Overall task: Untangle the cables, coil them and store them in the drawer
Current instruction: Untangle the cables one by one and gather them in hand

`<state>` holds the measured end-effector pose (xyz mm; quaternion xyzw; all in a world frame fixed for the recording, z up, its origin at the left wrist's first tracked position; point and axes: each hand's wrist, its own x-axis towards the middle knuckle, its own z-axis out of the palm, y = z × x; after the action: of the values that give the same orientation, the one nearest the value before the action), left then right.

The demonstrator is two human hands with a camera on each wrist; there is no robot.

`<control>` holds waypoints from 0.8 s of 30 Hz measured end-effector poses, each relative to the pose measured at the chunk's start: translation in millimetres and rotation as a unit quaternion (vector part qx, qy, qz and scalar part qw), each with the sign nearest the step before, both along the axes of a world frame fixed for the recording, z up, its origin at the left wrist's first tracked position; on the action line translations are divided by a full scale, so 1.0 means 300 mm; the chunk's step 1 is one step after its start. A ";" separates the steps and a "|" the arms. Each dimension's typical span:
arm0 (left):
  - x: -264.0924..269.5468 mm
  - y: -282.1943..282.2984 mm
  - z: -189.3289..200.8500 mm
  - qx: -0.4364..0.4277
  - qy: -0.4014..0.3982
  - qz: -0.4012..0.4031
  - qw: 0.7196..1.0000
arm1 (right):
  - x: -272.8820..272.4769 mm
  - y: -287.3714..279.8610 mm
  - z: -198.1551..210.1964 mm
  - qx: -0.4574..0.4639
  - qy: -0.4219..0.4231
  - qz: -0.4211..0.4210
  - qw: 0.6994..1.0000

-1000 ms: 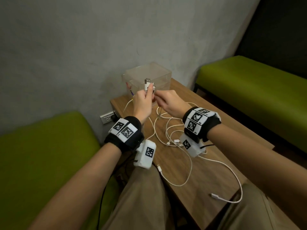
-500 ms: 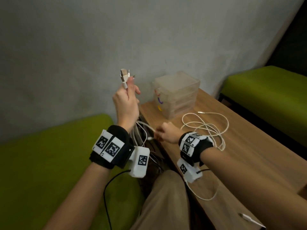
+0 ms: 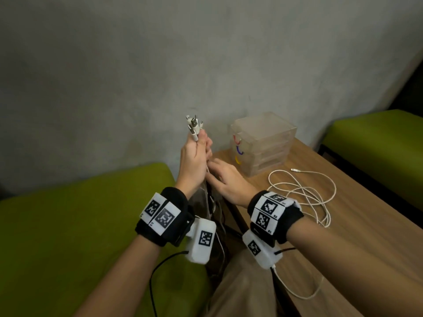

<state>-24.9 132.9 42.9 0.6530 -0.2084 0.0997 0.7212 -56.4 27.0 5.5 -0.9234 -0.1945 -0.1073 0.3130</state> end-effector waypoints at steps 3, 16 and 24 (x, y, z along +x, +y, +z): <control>-0.006 0.003 -0.017 -0.010 0.034 -0.011 0.999 | 0.002 -0.051 0.020 -0.005 0.029 0.020 0.999; -0.068 -0.104 -0.054 0.005 0.120 -0.172 0.978 | 0.004 -0.073 0.155 0.174 -0.108 -0.038 0.978; -0.110 -0.188 -0.094 0.019 0.103 -0.202 0.974 | -0.057 -0.197 0.163 0.126 -0.079 -0.049 0.988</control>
<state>-57.7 76.4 14.6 0.6177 -0.2627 -0.1197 0.7315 -73.4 -32.0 54.5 -0.8736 -0.1577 -0.2189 0.4050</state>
